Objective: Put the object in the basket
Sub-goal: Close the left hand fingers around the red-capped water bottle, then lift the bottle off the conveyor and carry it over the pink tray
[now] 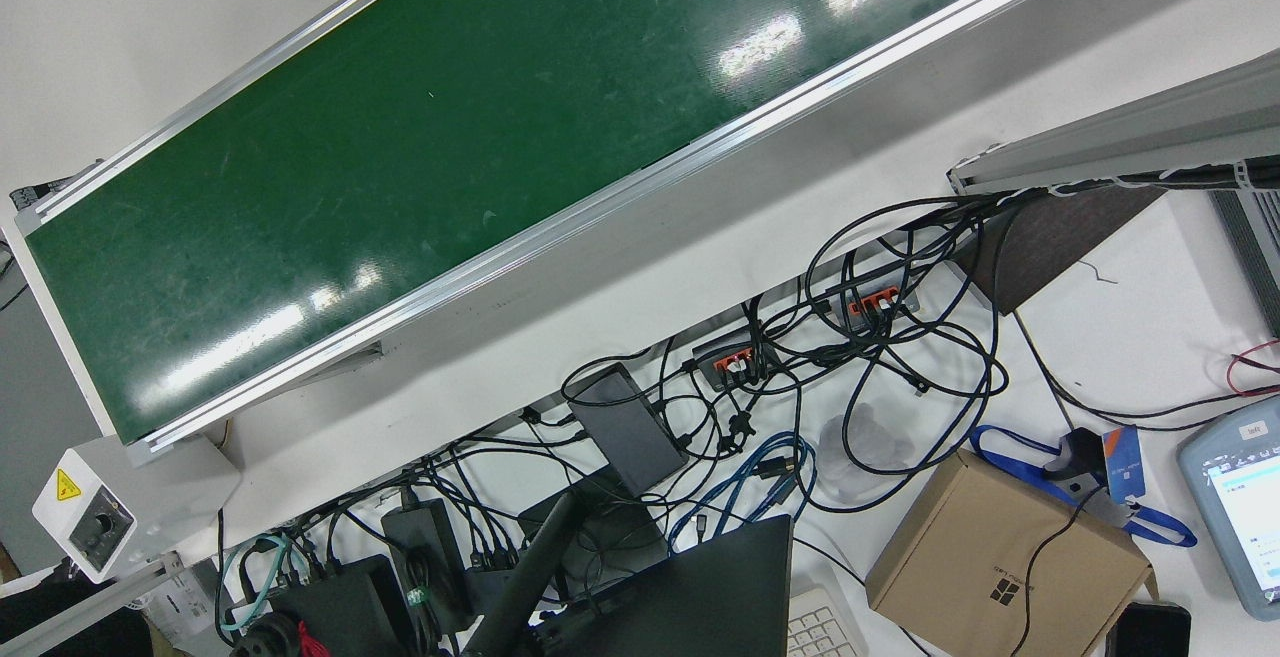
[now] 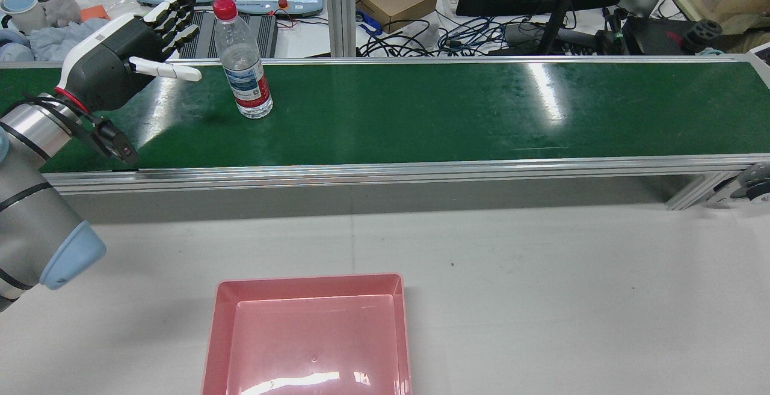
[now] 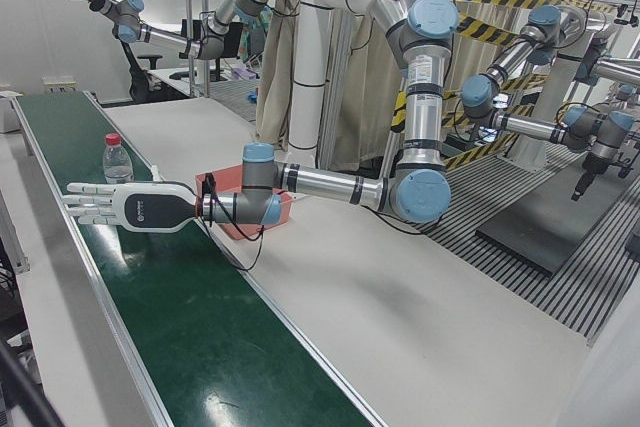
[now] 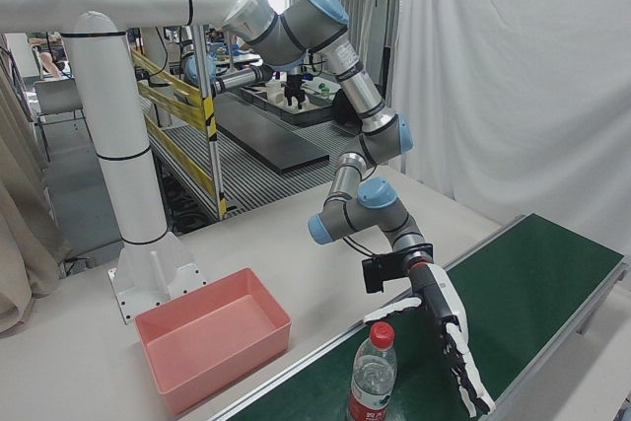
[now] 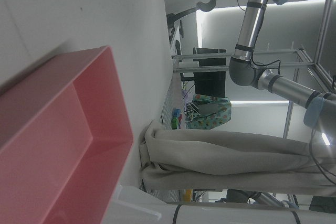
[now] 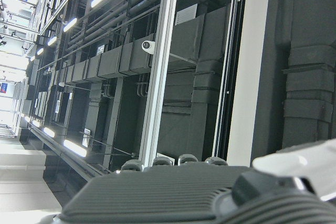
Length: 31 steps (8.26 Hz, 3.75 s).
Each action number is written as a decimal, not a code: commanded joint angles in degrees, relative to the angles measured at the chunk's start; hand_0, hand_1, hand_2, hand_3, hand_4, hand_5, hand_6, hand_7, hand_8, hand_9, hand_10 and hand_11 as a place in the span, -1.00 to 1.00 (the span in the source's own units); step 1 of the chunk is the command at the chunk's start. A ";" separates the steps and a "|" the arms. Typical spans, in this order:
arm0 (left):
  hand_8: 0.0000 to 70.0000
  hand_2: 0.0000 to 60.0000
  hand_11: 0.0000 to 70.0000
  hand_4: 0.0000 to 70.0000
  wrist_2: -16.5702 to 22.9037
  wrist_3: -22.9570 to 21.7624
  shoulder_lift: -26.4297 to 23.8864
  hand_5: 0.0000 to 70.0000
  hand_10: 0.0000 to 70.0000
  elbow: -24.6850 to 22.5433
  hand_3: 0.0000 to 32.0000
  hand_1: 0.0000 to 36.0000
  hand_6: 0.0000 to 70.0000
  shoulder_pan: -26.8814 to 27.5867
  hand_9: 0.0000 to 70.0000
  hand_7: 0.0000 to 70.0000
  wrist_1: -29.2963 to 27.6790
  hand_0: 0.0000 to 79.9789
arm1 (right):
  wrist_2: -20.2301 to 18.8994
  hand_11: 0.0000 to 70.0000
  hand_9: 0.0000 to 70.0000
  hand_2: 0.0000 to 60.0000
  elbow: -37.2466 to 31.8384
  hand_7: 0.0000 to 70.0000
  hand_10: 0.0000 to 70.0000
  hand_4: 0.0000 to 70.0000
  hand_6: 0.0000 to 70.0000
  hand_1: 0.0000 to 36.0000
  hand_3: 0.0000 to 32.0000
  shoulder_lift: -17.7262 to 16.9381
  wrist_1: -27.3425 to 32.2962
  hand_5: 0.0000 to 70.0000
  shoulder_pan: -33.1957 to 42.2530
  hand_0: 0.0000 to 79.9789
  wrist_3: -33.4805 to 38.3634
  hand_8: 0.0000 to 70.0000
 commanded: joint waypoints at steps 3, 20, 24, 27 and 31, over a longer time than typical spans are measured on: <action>-1.00 -0.87 -0.80 -1.00 0.00 0.31 -0.23 -0.78 -0.92 0.04 -1.00 0.25 -1.00 1.43 -1.00 -1.00 0.19 0.41 | 0.08 -1.00 -1.00 -1.00 0.04 -1.00 -1.00 -1.00 -1.00 -1.00 -1.00 0.00 0.00 -1.00 0.00 -1.00 0.00 -1.00; 1.00 1.00 1.00 1.00 2.64 0.22 2.75 1.00 1.00 -27.44 -1.00 0.62 1.00 8.53 1.00 1.00 17.84 0.84 | 0.00 -1.00 -1.00 -1.00 0.04 -1.00 -1.00 -1.00 -1.00 -1.00 -1.00 0.00 0.00 -1.00 0.09 -1.00 0.00 -1.00; 1.00 0.80 1.00 0.78 0.72 1.79 2.41 1.00 1.00 -31.07 -1.00 0.42 1.00 20.39 1.00 1.00 18.12 0.83 | 0.08 -1.00 -1.00 -1.00 0.04 -1.00 -1.00 -1.00 -1.00 -1.00 -1.00 0.00 0.00 -1.00 0.00 -1.00 0.00 -1.00; 1.00 0.54 1.00 0.54 -4.57 3.12 2.93 1.00 1.00 -32.99 -1.00 0.38 1.00 23.50 1.00 1.00 17.94 0.79 | 0.00 -1.00 -1.00 -1.00 0.04 -1.00 -1.00 -1.00 -1.00 -1.00 -1.00 0.00 0.00 -1.00 0.09 -1.00 0.09 -1.00; 0.77 -1.00 0.91 -0.15 -4.57 2.86 12.37 0.62 0.36 -33.09 -1.00 -1.00 0.25 25.59 1.00 0.49 6.85 0.25 | 0.00 -1.00 -1.00 -1.00 -0.05 -1.00 -1.00 -1.00 -1.00 -1.00 -1.00 0.00 0.00 -1.00 0.00 -1.00 0.00 -1.00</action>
